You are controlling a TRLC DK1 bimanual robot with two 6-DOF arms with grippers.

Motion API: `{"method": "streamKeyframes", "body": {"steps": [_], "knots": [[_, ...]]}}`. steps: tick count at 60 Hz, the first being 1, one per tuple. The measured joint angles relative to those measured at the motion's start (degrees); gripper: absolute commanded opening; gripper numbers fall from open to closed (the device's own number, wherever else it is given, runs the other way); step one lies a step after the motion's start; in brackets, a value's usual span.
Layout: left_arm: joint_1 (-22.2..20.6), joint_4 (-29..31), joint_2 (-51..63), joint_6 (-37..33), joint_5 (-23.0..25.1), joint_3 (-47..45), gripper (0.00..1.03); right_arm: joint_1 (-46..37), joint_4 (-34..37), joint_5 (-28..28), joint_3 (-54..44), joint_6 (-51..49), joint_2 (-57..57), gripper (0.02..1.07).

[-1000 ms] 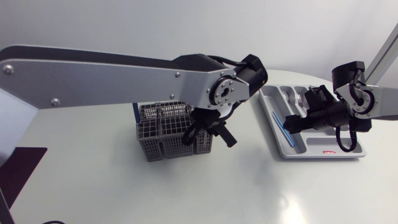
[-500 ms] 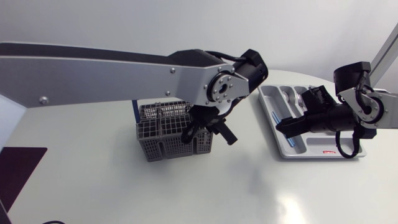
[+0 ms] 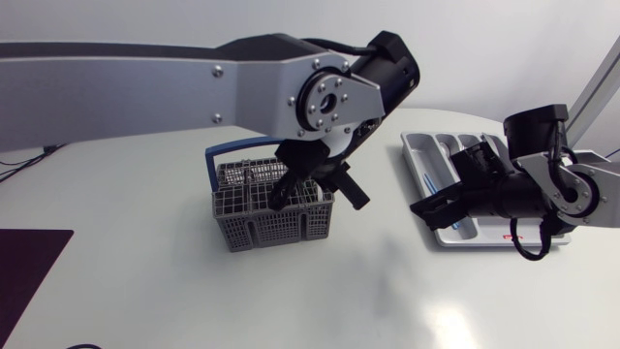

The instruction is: Unload the cutlery basket into the drawer organizer.

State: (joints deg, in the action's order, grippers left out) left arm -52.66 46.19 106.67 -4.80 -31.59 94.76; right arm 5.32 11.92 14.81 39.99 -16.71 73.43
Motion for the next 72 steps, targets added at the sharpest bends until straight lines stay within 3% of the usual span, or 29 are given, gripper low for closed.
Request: {"method": "streamKeyframes", "body": {"steps": [24, 41, 49, 61, 72], "knots": [[-1.3, 1.6, -4.7, -0.9, -0.5, 0.0, 0.03, 4.2, -1.0, 0.1, -1.7, 0.2, -4.1, 0.92], [-1.5, 2.4, -9.3, -1.2, 0.5, 0.0, 0.03, 8.3, -3.2, 4.4, -6.5, 0.0, -14.8, 0.92], [-1.1, 2.4, -11.8, -1.2, 7.0, 0.0, 0.03, 10.6, -3.2, 6.0, -8.4, -0.1, -20.4, 0.92], [4.0, 1.4, -13.3, -1.2, 23.9, -0.2, 0.03, 15.0, -3.3, 6.5, -9.3, -0.3, -25.1, 0.91], [7.3, -0.3, -13.4, -1.2, 33.0, -3.1, 0.03, 17.9, -3.6, 6.4, -10.0, -0.3, -26.8, 0.91]]}}
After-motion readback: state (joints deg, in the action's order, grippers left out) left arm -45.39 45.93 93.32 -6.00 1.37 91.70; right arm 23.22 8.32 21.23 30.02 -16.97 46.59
